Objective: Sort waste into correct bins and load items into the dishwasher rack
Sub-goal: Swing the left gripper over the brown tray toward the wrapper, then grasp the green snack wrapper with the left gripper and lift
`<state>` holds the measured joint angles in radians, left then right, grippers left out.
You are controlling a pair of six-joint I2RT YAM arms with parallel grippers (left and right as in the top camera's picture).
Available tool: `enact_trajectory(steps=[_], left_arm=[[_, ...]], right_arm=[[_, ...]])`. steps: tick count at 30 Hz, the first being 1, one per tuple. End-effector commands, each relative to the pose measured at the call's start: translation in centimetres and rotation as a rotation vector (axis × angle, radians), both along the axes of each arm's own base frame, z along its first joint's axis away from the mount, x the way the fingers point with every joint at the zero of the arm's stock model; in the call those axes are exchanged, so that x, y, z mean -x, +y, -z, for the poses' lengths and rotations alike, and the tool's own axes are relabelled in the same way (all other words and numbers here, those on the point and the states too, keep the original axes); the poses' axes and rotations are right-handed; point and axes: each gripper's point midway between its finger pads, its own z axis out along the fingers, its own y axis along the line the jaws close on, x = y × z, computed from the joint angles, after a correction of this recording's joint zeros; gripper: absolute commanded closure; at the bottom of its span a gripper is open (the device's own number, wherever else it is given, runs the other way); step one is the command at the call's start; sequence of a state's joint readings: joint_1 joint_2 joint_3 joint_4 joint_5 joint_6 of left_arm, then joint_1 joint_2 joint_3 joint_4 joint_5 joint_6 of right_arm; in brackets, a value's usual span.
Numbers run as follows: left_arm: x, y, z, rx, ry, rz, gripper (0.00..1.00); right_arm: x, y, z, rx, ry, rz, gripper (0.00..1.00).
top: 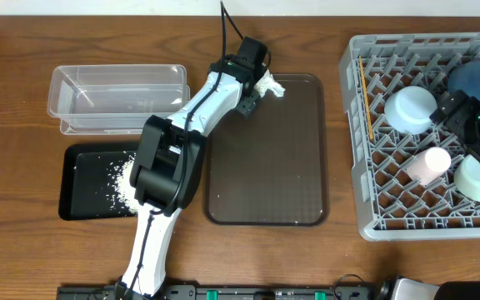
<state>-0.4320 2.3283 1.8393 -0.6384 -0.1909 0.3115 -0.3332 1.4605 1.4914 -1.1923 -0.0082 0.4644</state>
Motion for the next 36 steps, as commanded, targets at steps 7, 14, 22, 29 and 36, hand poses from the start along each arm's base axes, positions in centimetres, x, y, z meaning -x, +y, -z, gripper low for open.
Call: enact_trajectory(steps=[7,14,22,29,36], left_arm=[[0.1,0.6,0.1,-0.017,0.002,-0.001,0.66],[-0.1,0.3,-1.0,-0.008,-0.019,0.001,0.91],[-0.6,0.1,-5.3,0.037,-0.096,-0.019,0.94],[-1.2,0.4,-15.4,0.178,-0.294,-0.111,0.94],[-1.7,8.8,-23.5,0.251,-0.534,-0.522,0.94]], right_arm=[[-0.1,-0.2,-0.5,-0.001,-0.013,0.019,0.01],[0.0,-0.2,-0.4,-0.001,-0.013,0.019,0.01],[0.0,-0.2,-0.4,-0.001,-0.013,0.019,0.01],[0.0,-0.2,-0.4,-0.001,-0.013,0.019,0.01],[-0.1,-0.2,-0.5,-0.001,-0.013,0.019,0.01]])
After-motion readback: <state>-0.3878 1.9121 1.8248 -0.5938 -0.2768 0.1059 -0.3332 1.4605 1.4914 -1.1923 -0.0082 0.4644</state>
